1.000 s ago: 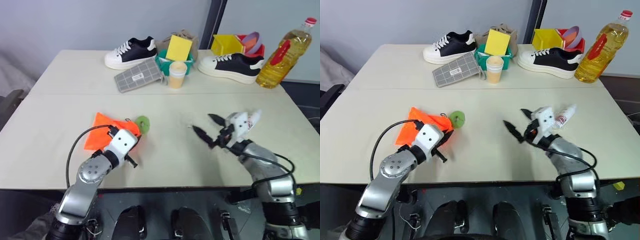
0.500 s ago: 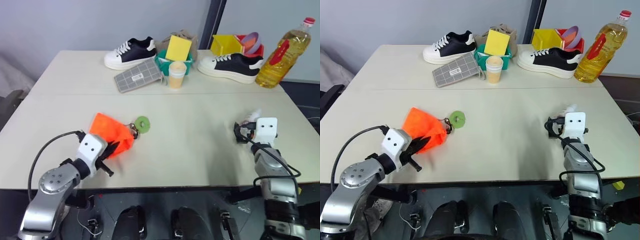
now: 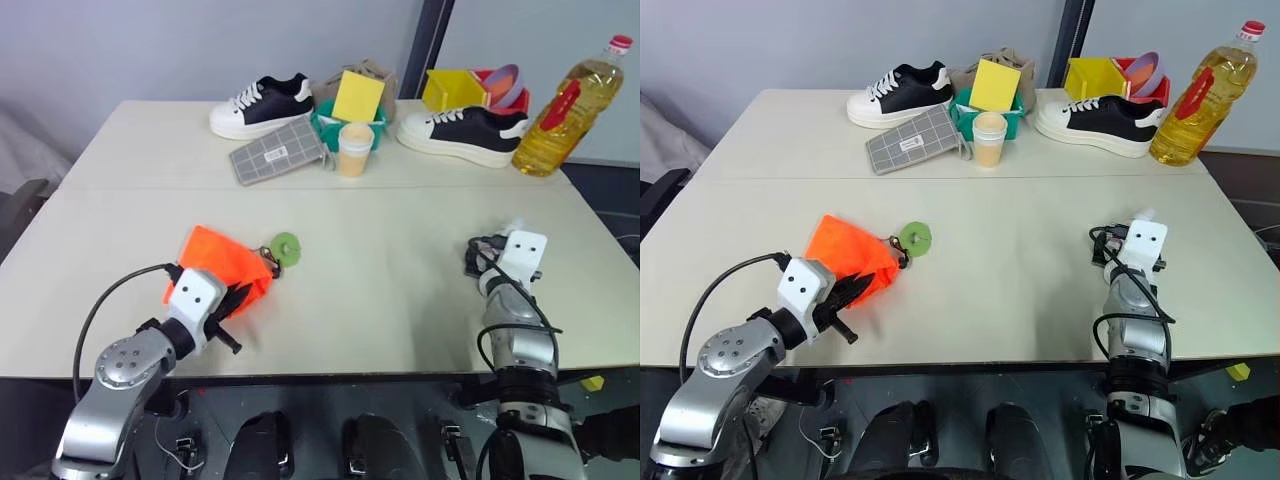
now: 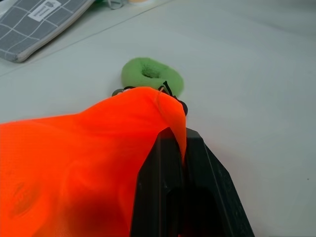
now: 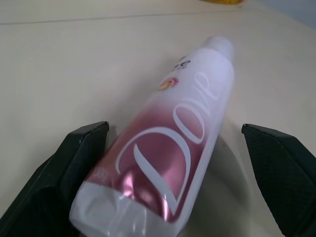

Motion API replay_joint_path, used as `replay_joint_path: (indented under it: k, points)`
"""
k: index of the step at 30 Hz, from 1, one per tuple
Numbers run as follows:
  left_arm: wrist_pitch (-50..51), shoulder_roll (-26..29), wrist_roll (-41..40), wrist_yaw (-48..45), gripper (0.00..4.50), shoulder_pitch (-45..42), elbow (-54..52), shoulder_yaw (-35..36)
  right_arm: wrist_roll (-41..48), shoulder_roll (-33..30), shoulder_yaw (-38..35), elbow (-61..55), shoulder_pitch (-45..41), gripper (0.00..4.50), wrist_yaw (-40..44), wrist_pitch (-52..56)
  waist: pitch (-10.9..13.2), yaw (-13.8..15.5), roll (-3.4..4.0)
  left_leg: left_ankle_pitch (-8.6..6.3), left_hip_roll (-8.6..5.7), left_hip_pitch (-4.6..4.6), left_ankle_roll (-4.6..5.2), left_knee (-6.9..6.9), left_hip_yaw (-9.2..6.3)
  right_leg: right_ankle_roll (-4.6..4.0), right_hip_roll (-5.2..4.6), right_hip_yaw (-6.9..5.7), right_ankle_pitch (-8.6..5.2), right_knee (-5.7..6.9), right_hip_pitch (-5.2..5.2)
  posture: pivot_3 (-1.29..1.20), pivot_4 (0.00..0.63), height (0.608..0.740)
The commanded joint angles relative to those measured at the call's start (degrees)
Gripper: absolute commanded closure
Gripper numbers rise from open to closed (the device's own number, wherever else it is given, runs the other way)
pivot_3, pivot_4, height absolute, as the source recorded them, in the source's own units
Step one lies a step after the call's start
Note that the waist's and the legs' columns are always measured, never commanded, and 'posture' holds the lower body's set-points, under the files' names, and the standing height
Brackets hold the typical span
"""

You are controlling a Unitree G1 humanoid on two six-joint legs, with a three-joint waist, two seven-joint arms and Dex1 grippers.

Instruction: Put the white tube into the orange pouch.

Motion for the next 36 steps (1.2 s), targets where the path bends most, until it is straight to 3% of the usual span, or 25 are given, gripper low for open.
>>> replay_joint_path:
  k: [1, 5, 7, 13, 16, 20, 24, 31, 36]
  points:
    - [-1.4, -0.1, -0.3, 0.5, 4.5, -0.2, -1.0, 0.1, 0.0, 0.6, -1.1, 0.0, 0.0, 0.9, -1.6, -2.1, 0.0, 0.0, 0.0, 0.0, 0.0, 0.0, 0.0, 0.0, 0.0, 0.0, 0.0, 0.0, 0.0, 0.0, 0.0, 0.0, 0.15, 0.74]
    - [-1.9, -0.1, -0.3, 0.3, 4.5, -0.7, -0.2, 0.0, -0.3, 1.3, -0.4, -1.7, 0.8, 3.01, -2.2, -2.8, 0.0, 0.0, 0.0, 0.02, 0.0, 0.0, -0.04, 0.0, 0.0, 0.0, 0.0, 0.0, 0.0, 0.0, 0.0, 0.0, 0.15, 0.74]
    - [-2.2, -0.1, -0.3, 0.2, 4.5, -1.0, 0.3, 0.0, -0.3, 1.5, -0.1, -2.5, 1.0, 3.5, -2.2, -2.5, 0.0, 0.0, 0.01, 0.02, 0.0, 0.0, -0.04, 0.0, 0.0, 0.0, 0.0, 0.0, 0.0, 0.0, 0.0, 0.0, 0.15, 0.74]
    - [-3.4, -0.5, -0.8, 0.3, 4.5, -1.8, 2.0, 0.7, -0.9, 0.2, 2.2, -7.5, 2.3, 3.5, 1.3, -2.8, 0.0, -0.1, 0.03, 0.02, 0.0, 0.0, -0.04, -0.02, 0.0, 0.0, 0.0, 0.01, 0.0, 0.0, -0.01, 0.0, 0.15, 0.74]
    - [-3.3, -1.6, -1.8, 1.0, 4.5, -2.0, 2.4, 1.5, 1.0, -1.8, 6.9, -12.9, 3.3, 3.5, 11.8, -3.5, 0.1, -0.2, 0.11, 0.02, 0.0, 0.0, -0.04, -0.03, 0.01, 0.0, 0.0, 0.02, 0.0, 0.0, -0.03, 0.0, 0.15, 0.74]
    - [-1.6, -3.6, -4.5, 2.2, 4.5, -2.5, 1.9, 2.8, 12.8, -7.4, 14.6, -27.3, 7.2, 3.5, 35.3, 2.6, 0.1, -0.5, 0.14, -0.12, 0.03, 0.01, 0.22, -0.1, -0.02, 0.01, 0.04, 0.03, 0.0, 0.0, -0.04, 0.0, 0.15, 0.74]
    - [0.2, -4.6, -6.9, 3.4, 4.5, -3.2, 0.8, 3.2, 19.7, -13.3, 21.0, -38.5, 10.4, 3.5, 47.7, 10.6, 0.1, 0.0, 0.12, -0.13, 0.03, 0.03, 0.24, -0.16, -0.07, 0.02, 0.06, 0.01, -0.01, -0.01, -0.02, 0.0, 0.15, 0.74]
    - [3.0, -4.8, -9.6, 4.9, 4.5, -4.1, -1.3, 2.9, 18.3, -14.9, 30.4, -43.6, 9.7, 3.5, 52.5, 16.0, 0.1, 0.3, 0.07, -0.19, 0.02, 0.01, 0.31, 0.01, -0.07, -0.14, -0.02, -0.01, -0.08, -0.04, 0.02, 0.0, 0.15, 0.74]
    - [3.8, -4.1, -11.2, 4.5, 4.5, -3.3, -3.0, 2.8, 13.6, -11.0, 35.1, -39.2, 5.9, 3.5, 50.7, 15.3, 0.1, 0.2, 0.06, -0.22, 0.02, -0.01, 0.35, 0.1, -0.07, -0.22, -0.04, -0.01, -0.12, -0.04, 0.02, 0.0, 0.15, 0.74]
